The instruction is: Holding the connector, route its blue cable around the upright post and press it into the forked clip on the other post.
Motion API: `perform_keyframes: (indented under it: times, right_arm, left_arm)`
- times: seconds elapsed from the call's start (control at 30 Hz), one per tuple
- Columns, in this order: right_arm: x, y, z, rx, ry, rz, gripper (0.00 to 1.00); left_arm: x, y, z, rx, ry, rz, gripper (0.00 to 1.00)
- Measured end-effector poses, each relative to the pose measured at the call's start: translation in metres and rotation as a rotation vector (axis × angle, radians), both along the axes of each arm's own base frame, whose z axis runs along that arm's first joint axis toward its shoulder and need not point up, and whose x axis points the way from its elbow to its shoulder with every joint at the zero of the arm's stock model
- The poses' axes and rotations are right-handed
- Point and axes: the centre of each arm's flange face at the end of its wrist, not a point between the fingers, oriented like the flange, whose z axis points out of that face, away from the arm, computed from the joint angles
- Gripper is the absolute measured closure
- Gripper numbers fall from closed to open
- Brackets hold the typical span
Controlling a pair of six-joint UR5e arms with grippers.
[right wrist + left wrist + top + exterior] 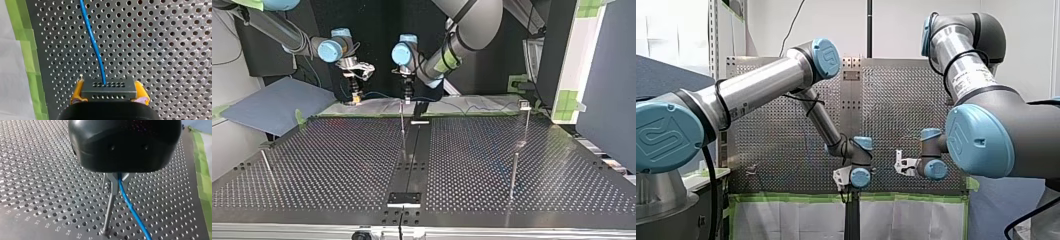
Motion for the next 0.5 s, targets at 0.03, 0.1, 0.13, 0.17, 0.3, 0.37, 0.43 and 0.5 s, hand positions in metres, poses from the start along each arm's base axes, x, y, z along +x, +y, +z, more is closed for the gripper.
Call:
perform_keyframes:
  times: [0.03,0.1,0.13,0.17,0.3,0.37,0.43,0.5]
  right_arm:
    - [0.0,0.0,0.0,0.0,0.0,0.0,1.0]
    - [0.0,0.0,0.0,0.0,0.0,0.0,1.0]
    - [0.0,0.0,0.0,0.0,0.0,0.0,1.0]
    - [0.0,0.0,0.0,0.001,0.0,0.001,1.0]
    - [0.0,0.0,0.0,0.0,0.0,0.001,1.0]
    - [0.0,0.0,0.0,0.0,0.001,0.0,1.0]
    - [0.0,0.0,0.0,0.0,0.001,0.0,1.0]
    - [0.0,-0.001,0.0,-0.001,0.001,-0.001,1.0]
  left_arm:
    - [0.002,-0.001,0.001,-0.001,0.001,-0.005,1.0]
    - [0.004,-0.001,0.002,-0.004,0.004,-0.014,1.0]
    - [0.005,-0.001,0.002,-0.007,0.007,-0.02,1.0]
    - [0.005,-0.001,0.002,-0.01,0.008,-0.023,1.0]
    - [0.009,0.001,0.001,-0.022,0.014,-0.03,1.0]
    - [0.01,0.002,0.001,-0.027,0.017,-0.029,1.0]
    - [0.011,0.003,0.001,-0.03,0.018,-0.028,1.0]
    - [0.012,0.004,0.001,-0.032,0.019,-0.028,1.0]
